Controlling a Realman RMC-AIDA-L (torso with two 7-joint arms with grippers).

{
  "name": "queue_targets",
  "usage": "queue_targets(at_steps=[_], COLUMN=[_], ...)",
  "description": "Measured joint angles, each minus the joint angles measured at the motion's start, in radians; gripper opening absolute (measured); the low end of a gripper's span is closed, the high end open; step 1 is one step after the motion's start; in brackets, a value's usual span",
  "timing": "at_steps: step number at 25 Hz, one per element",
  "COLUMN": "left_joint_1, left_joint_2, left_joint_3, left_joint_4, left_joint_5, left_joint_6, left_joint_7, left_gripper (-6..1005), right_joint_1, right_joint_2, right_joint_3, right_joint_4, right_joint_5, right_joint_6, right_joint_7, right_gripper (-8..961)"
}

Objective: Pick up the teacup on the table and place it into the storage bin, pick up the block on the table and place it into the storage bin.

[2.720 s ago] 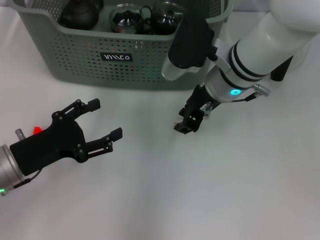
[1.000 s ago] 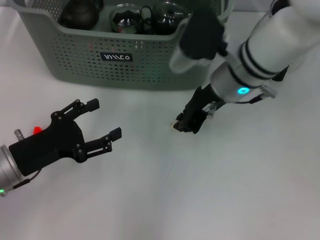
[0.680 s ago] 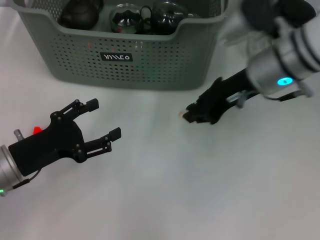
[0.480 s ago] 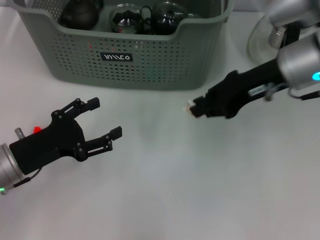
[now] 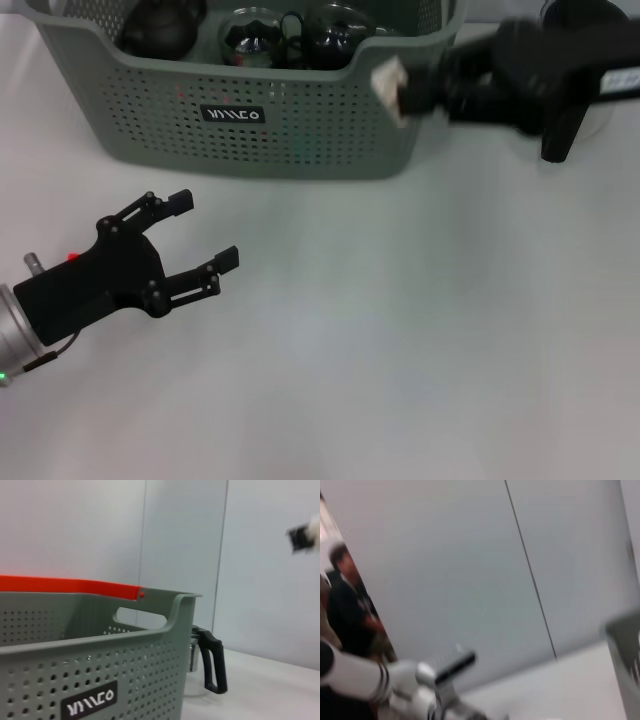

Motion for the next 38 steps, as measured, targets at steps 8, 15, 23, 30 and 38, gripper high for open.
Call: queue_targets(at_steps=[8, 15, 23, 30, 38], left_joint_1=[0.0, 0.0, -0.007, -0.019, -0.025], left_joint_2=[0.002, 0.0, -0.002, -0.003, -0.003], left_joint_3=[-0.005, -0.014, -0.029, -0.029, -0.029], left_joint_4=[-0.002, -0.005, -0.024, -0.045, -0.048], left_joint_5=[-0.001, -0.002, -0.003, -0.007, -0.014], left_joint_6=[0.0, 0.005, 0.013, 0.014, 0.014], left_joint_7=[0.0, 0.0, -0.003, -0.004, -0.005], left_gripper=[901, 901, 901, 901, 901], right_joint_1=[0.028, 0.107, 0.319, 0.494, 0.567], right_joint_2=[-0.006, -0.016, -0.035, 0.022, 0.025], right_joint_3=[0.061, 0.023, -0.157, -0.229, -0.38], right_joint_4=[-0.012, -0.043, 0.035, 0.189, 0.34], right_joint_5=[0.199, 0.145, -0.282, -0.602, -0.678], right_joint_6=[0.055, 0.369, 0.714, 0.812, 1.009], right_joint_7=[0.007, 0.091, 0.345, 0.41, 0.559], right_gripper=[172, 173, 173, 172, 211])
